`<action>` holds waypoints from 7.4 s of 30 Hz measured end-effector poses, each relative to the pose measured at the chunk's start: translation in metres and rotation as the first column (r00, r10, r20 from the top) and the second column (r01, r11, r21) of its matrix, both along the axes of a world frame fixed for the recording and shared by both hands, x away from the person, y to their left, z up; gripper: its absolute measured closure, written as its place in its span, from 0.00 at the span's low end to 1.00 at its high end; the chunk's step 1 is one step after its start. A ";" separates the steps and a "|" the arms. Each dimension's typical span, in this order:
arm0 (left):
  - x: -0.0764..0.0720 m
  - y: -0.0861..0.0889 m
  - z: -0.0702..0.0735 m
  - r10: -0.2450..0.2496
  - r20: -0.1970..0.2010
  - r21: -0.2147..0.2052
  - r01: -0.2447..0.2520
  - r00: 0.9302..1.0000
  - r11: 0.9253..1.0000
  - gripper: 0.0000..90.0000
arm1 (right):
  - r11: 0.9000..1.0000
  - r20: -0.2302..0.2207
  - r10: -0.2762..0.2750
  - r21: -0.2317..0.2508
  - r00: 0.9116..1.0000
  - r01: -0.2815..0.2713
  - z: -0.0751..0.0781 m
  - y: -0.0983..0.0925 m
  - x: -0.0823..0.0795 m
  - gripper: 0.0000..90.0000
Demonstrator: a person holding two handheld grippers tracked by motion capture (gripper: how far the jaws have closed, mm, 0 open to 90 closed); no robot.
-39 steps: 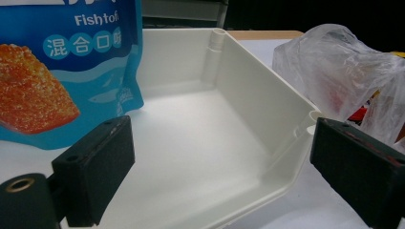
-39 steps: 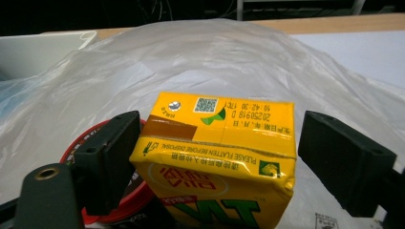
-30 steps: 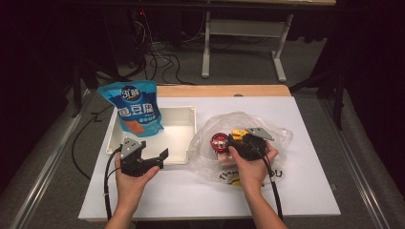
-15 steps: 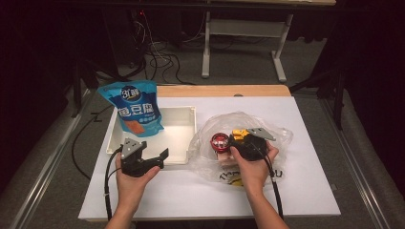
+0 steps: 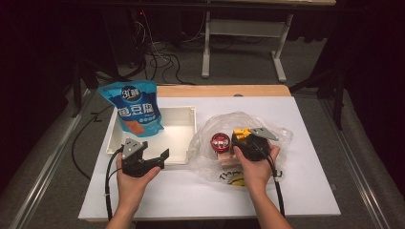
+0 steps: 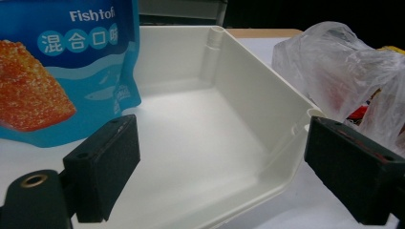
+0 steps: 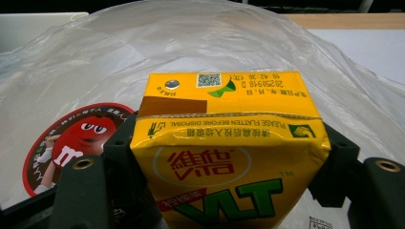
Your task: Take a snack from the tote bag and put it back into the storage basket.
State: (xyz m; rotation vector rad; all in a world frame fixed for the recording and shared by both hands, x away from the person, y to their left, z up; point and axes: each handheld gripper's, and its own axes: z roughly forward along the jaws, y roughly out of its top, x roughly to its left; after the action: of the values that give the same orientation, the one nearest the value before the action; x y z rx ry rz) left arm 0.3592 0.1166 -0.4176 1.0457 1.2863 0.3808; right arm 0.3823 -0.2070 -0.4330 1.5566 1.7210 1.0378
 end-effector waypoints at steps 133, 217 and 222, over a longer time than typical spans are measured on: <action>-0.031 -0.060 0.031 -0.288 0.137 -0.038 0.296 0.948 0.955 0.56 | 0.967 0.102 0.237 0.067 0.966 -0.244 0.028 -0.075 -0.094 0.17; 0.007 -0.001 -0.028 -0.033 -0.087 -0.025 0.031 0.996 0.999 0.94 | 0.974 0.053 0.208 0.084 0.977 -0.211 0.011 -0.106 -0.104 0.16; 0.021 -0.015 -0.036 0.011 -0.148 -0.018 -0.014 0.989 1.000 1.00 | 0.975 0.049 0.206 0.073 0.977 -0.209 0.011 -0.104 -0.105 0.16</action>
State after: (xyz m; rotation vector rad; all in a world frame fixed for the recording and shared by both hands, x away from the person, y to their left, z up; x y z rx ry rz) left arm 0.3804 0.1020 -0.4540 1.0655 1.4267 0.3045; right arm 0.2774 -0.3111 -0.4219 1.4128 1.8645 1.2450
